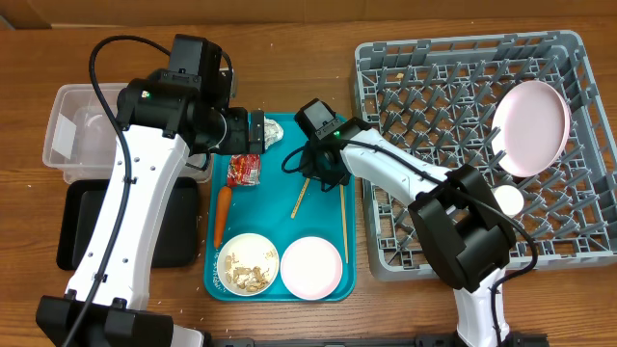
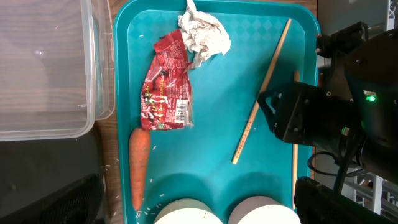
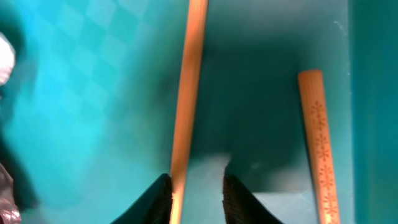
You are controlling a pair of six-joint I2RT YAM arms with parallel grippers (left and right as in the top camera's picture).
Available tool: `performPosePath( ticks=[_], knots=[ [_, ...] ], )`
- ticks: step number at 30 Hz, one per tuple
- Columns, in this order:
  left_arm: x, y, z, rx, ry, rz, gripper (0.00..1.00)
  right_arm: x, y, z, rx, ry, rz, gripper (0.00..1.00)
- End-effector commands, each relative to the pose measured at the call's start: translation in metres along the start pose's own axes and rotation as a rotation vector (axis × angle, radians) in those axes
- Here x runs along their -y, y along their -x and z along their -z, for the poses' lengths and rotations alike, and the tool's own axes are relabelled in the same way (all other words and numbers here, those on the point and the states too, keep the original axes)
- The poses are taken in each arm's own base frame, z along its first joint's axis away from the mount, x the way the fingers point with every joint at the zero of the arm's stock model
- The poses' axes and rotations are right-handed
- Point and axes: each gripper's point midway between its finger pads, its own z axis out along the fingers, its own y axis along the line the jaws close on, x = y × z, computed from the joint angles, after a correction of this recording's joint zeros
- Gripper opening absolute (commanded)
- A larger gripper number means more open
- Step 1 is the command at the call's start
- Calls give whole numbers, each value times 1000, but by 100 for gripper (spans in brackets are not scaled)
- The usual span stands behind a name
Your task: Sort waste into correct bins and load items into the dishwasher
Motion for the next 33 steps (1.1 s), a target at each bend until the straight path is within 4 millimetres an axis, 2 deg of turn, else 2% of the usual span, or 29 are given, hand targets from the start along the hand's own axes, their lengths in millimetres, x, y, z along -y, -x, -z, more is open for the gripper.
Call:
performPosePath(
  ticks=[1,8,12,15,17,18,20,23,29,33],
  knots=[
    [3,5,10,30,-14,-8,100,29,-9,-19,-55,-96,-33,27],
    [3,5,10,31,-14,-8,100,53,-2,-16,-72,-156,-77,27],
    [3,5,10,31,-14,-8,100,43,-2,-15,-97,-96,-48,27],
    [3,5,10,30,-14,-8,100,42,-2,-15,-96,-96,-47,27],
    [3,5,10,30,-14,-8,100,38,-2,-16,-95,-80,-33,18],
    [3,5,10,30,-14,-8,100,30,-3,-18,-96,-42,12,15],
    [3,5,10,31,-14,-8,100,17,-8,-20,-109,11,77,15],
    [3,5,10,30,-14,-8,100,10,-14,-20,-113,23,95,15],
    [3,5,10,31,-14,-8,100,8,-17,-20,-119,26,103,6],
    [3,5,10,30,-14,-8,100,7,-15,-12,-126,31,116,6]
  ],
)
